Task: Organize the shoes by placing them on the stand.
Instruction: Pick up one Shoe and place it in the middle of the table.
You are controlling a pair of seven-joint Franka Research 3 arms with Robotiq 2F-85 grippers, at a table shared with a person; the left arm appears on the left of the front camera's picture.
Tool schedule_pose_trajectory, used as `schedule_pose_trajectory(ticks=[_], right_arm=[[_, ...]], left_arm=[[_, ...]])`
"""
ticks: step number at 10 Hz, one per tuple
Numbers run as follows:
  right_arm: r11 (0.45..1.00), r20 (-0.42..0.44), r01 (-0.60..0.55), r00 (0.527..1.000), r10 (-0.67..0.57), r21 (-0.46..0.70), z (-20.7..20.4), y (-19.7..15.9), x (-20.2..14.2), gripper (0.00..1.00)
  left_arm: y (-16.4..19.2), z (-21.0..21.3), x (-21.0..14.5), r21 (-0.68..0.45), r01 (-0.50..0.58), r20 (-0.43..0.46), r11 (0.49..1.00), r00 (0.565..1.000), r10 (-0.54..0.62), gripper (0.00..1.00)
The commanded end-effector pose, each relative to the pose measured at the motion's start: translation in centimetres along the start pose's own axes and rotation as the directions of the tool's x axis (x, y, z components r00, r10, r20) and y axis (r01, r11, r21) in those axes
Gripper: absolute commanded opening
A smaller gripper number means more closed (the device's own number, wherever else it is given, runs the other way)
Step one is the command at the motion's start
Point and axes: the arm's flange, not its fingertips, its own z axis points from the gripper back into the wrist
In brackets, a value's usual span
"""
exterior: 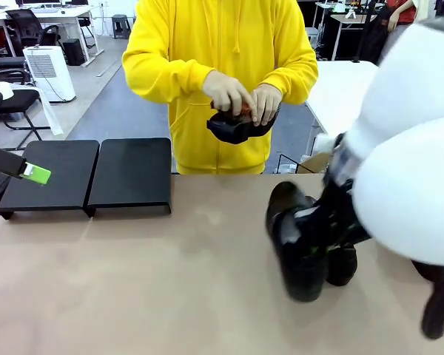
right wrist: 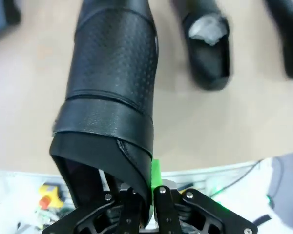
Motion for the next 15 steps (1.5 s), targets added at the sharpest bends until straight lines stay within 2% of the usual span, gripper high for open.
schedule_pose_trajectory(ticks=[1,2,4,7,9,10,13,14,15], right_arm=[[0.991,-0.033,0.029,0.999,-0.025,0.129,-2.2,2.3,-0.1,0.00],[0.984,-0.037,-0.030,0.999,0.037,0.175,-4.1,3.1,-1.1,0.00],[0.978,-0.026,-0.098,0.994,0.105,0.185,-7.5,4.6,-1.6,0.00],[0.985,-0.075,-0.090,0.992,0.102,0.146,-11.3,6.3,-2.6,0.00],[0.982,-0.101,-0.089,0.989,0.106,0.164,-12.1,6.6,-2.8,0.03],[0.982,-0.093,-0.093,0.990,0.109,0.163,-12.2,6.5,-2.8,0.21],[0.982,-0.181,-0.051,0.980,0.084,0.182,-12.7,5.6,-2.8,0.76],[0.979,-0.187,-0.056,0.978,0.093,0.194,-12.0,5.4,-2.9,0.94],[0.974,-0.178,-0.063,0.979,0.102,0.215,-10.8,5.1,-3.1,1.00]], left_arm=[[0.1,0.1,0.0,-0.014,0.010,0.006,1.000,1.000,-0.010,1.00],[0.1,0.1,0.0,-0.014,0.010,0.006,1.000,1.000,-0.010,1.00],[0.1,0.1,0.0,-0.014,0.010,0.006,1.000,1.000,-0.010,1.00],[0.1,0.1,0.0,-0.014,0.010,0.006,1.000,1.000,-0.010,1.00],[0.1,0.1,0.0,-0.014,0.010,0.006,1.000,1.000,-0.010,1.00],[0.1,0.1,0.0,-0.014,0.010,0.006,1.000,1.000,-0.010,1.00],[0.1,0.1,0.0,-0.014,0.010,0.006,1.000,1.000,-0.010,1.00],[0.1,0.1,0.0,-0.014,0.010,0.006,1.000,1.000,-0.010,1.00],[0.1,0.1,0.0,-0.014,0.010,0.006,1.000,1.000,-0.010,1.00]])
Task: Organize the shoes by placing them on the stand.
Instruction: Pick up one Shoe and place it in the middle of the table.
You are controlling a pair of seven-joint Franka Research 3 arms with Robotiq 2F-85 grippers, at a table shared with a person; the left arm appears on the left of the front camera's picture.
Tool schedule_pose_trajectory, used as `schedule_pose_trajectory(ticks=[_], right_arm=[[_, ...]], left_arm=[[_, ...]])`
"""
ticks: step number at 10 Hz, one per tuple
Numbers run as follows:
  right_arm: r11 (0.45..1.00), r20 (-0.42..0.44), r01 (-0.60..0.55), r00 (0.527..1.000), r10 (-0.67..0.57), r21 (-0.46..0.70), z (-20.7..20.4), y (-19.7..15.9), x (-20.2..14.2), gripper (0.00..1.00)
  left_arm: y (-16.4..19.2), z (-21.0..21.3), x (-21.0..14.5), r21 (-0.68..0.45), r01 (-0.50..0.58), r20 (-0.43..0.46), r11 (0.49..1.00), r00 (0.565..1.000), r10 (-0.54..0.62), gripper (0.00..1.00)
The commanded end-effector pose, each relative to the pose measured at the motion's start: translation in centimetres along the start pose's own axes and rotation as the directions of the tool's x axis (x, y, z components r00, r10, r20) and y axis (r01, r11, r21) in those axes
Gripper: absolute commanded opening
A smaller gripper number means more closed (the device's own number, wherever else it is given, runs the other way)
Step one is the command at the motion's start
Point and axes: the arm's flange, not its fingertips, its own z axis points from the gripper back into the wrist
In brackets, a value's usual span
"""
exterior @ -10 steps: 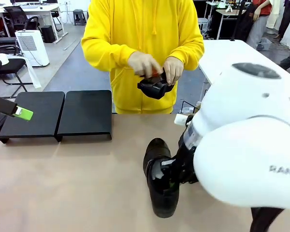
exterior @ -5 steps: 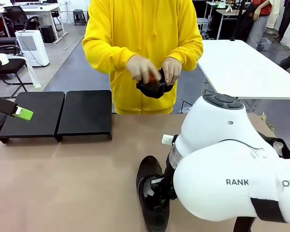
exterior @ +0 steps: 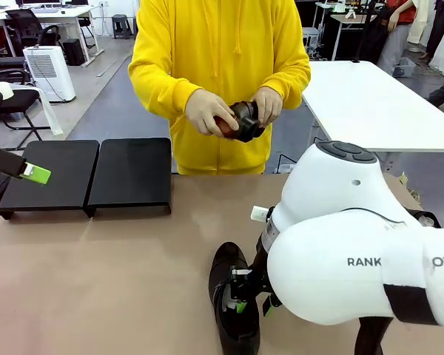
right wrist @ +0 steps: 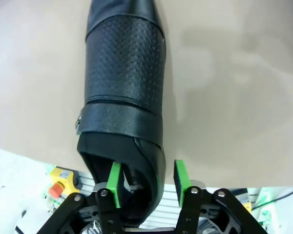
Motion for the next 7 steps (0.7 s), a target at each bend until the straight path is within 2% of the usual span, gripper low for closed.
schedule_pose_trajectory(ticks=[1,3,4,7], right_arm=[[0.997,-0.005,-0.040,0.999,0.040,0.070,3.0,-0.4,-1.1,1.00],[0.982,-0.054,-0.171,0.983,0.176,0.082,5.4,-0.3,-3.3,1.00],[0.998,0.006,-0.044,0.999,0.044,0.038,2.7,0.3,-0.8,1.00],[0.998,0.006,-0.044,0.999,0.044,0.038,2.7,0.3,-0.8,1.00]], left_arm=[[0.1,0.1,0.0,-0.014,0.010,0.006,1.000,1.000,-0.010,1.00],[0.1,0.1,0.0,-0.014,0.010,0.006,1.000,1.000,-0.010,1.00],[0.1,0.1,0.0,-0.014,0.010,0.006,1.000,1.000,-0.010,1.00],[0.1,0.1,0.0,-0.014,0.010,0.006,1.000,1.000,-0.010,1.00]])
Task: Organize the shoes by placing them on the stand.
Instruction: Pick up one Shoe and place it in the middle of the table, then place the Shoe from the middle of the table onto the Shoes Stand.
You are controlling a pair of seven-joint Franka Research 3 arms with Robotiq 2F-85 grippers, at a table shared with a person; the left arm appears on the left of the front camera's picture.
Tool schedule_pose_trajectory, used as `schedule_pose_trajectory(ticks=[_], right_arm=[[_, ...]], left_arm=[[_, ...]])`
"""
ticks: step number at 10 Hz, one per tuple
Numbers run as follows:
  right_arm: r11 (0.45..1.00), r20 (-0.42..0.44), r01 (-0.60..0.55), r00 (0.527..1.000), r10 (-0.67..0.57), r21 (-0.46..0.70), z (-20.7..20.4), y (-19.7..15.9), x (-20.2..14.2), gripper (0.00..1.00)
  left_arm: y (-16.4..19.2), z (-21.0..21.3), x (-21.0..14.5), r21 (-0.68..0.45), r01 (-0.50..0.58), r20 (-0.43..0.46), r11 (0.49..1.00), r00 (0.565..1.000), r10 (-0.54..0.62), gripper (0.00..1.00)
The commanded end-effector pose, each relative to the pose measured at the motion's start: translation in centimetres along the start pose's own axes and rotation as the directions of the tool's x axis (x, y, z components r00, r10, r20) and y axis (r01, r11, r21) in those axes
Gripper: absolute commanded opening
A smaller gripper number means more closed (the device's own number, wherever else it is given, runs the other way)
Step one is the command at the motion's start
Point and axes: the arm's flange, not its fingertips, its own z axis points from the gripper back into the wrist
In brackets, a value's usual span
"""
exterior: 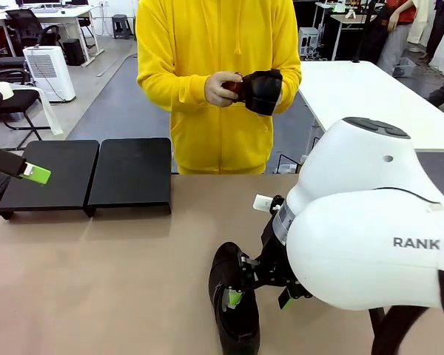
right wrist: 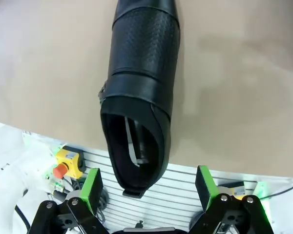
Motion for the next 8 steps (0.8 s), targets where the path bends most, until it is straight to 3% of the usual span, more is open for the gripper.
schedule_pose_trajectory(ticks=[1,8], right_arm=[[1.000,0.018,0.020,1.000,-0.021,0.002,-0.40,0.40,0.20,1.00],[1.000,-0.001,0.004,1.000,-0.004,-0.001,-0.33,-0.02,0.16,1.00]], left_arm=[[0.09,0.13,-0.02,-0.014,0.010,0.006,1.000,1.000,-0.010,1.00],[0.09,0.13,-0.02,-0.014,0.010,0.006,1.000,1.000,-0.010,1.00]])
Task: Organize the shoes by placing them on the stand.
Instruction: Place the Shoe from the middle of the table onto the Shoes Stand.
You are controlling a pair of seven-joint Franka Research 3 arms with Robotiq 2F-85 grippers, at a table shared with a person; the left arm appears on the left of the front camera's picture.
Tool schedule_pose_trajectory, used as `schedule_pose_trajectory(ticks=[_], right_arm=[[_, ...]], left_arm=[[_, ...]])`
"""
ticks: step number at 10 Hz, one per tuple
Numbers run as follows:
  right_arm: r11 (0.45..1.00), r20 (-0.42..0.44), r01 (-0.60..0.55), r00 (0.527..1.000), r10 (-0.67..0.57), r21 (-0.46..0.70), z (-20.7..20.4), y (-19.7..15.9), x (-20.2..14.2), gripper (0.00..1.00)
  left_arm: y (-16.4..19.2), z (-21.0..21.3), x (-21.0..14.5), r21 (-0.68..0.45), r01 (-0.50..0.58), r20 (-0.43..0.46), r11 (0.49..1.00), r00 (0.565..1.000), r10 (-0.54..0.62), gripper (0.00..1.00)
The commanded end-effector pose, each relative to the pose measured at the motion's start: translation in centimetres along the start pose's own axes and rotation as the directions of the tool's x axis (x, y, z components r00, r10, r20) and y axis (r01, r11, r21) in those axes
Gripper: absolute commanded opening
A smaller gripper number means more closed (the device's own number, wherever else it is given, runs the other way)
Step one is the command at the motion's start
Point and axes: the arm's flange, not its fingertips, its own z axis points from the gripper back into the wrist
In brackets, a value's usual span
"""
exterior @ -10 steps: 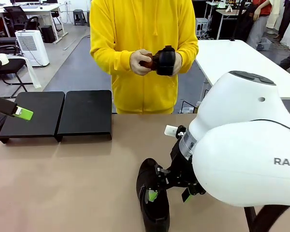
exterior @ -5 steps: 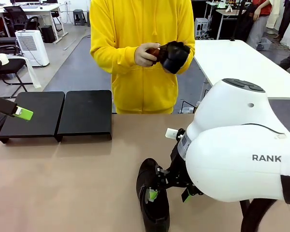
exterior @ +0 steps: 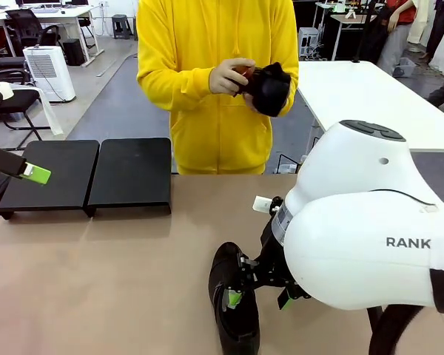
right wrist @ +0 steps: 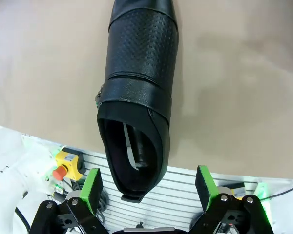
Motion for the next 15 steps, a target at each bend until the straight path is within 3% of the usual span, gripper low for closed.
schedule_pose_trajectory(ticks=[1,3,6,8,10,11,12,13,14,15], right_arm=[[0.967,0.130,-0.209,0.965,0.228,-0.148,3.1,1.2,-2.6,1.00],[0.936,0.267,-0.193,0.924,0.274,-0.294,10.4,-3.1,-5.0,1.00],[0.906,0.285,-0.021,0.946,0.155,-0.423,17.4,-13.5,-6.6,1.00],[0.924,0.280,0.138,0.959,-0.035,-0.357,18.0,-19.3,-5.8,1.00],[0.912,0.265,0.331,0.927,-0.265,-0.243,17.0,-23.6,-4.2,1.00],[0.922,0.282,0.165,0.957,-0.063,-0.352,22.8,-17.4,-5.1,1.00],[0.922,0.282,0.165,0.957,-0.063,-0.352,22.8,-17.4,-5.1,1.00],[0.922,0.282,0.165,0.957,-0.063,-0.352,22.8,-17.4,-5.1,1.00],[0.922,0.282,0.165,0.957,-0.063,-0.352,22.8,-17.4,-5.1,1.00],[0.922,0.282,0.165,0.957,-0.063,-0.352,22.8,-17.4,-5.1,1.00]], left_arm=[[0.1,0.1,0.0,-0.014,0.010,0.006,1.000,1.000,-0.010,1.00],[0.1,0.1,0.0,-0.014,0.010,0.006,1.000,1.000,-0.010,1.00],[0.1,0.1,0.0,-0.014,0.010,0.006,1.000,1.000,-0.010,1.00],[0.0,0.0,0.0,0.001,-0.001,0.000,1.000,1.000,0.001,1.00],[-5.3,-1.4,-1.0,-0.007,-0.116,0.021,0.993,0.993,0.116,1.00],[-7.5,-3.4,-1.4,0.091,-0.211,-0.019,0.973,0.977,0.214,1.00],[-9.3,-5.8,-2.0,0.169,-0.266,-0.064,0.949,0.958,0.280,1.00],[-9.7,-8.1,-2.9,0.145,-0.239,-0.220,0.960,0.938,0.267,1.00],[-7.9,-8.5,-3.2,0.084,-0.177,-0.257,0.981,0.947,0.193,1.00],[-8.7,-5.2,1.8,0.131,-0.221,-0.109,0.966,0.966,0.236,1.00]])
